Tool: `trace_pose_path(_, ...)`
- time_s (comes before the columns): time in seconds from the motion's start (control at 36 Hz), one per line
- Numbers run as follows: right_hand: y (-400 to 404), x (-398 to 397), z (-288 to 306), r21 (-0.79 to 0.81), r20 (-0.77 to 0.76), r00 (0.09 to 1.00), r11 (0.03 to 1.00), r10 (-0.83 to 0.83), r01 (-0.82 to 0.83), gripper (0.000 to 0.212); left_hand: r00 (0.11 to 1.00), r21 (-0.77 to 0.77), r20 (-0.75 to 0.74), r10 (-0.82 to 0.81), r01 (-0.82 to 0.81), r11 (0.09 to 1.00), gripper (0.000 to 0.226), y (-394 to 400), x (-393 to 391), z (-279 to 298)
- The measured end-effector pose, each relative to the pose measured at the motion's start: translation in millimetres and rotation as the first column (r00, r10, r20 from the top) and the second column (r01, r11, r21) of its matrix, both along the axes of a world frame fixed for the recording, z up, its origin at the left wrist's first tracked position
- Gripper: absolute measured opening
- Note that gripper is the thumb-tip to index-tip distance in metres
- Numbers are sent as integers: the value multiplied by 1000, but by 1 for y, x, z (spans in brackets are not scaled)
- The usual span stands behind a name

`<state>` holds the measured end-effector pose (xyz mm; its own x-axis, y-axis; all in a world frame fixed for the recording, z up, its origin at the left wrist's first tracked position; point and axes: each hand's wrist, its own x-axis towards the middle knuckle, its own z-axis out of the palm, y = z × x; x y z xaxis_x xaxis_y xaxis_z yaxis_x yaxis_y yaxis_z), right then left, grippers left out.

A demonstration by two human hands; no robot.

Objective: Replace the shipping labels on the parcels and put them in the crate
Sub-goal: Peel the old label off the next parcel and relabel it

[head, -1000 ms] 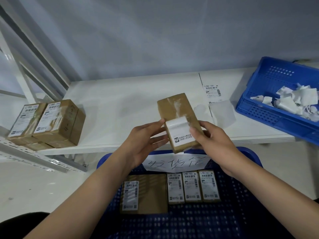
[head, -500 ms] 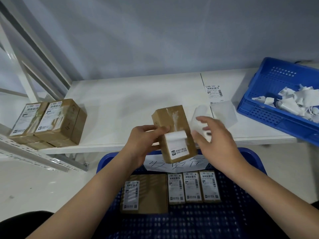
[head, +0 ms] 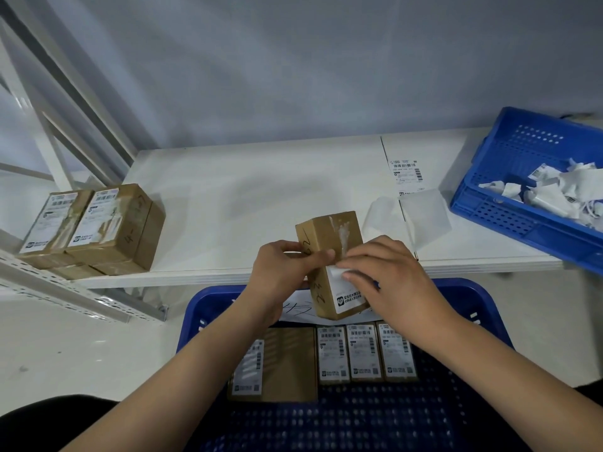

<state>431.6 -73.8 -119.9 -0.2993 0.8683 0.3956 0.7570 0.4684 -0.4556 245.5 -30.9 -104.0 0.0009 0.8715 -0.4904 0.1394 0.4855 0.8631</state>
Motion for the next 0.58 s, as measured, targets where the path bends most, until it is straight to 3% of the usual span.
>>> trace_pose_path(0.17,-1,-1,1,-57,-1,1000,998,-5,5,17,999,32,-44,3,-2,999,48,0,0,0)
trace_pose_path(0.58,-1,-6,6,8,-45,999,1000,-25,25,18,996,59,-90,28,-23,998,36,6,0,4)
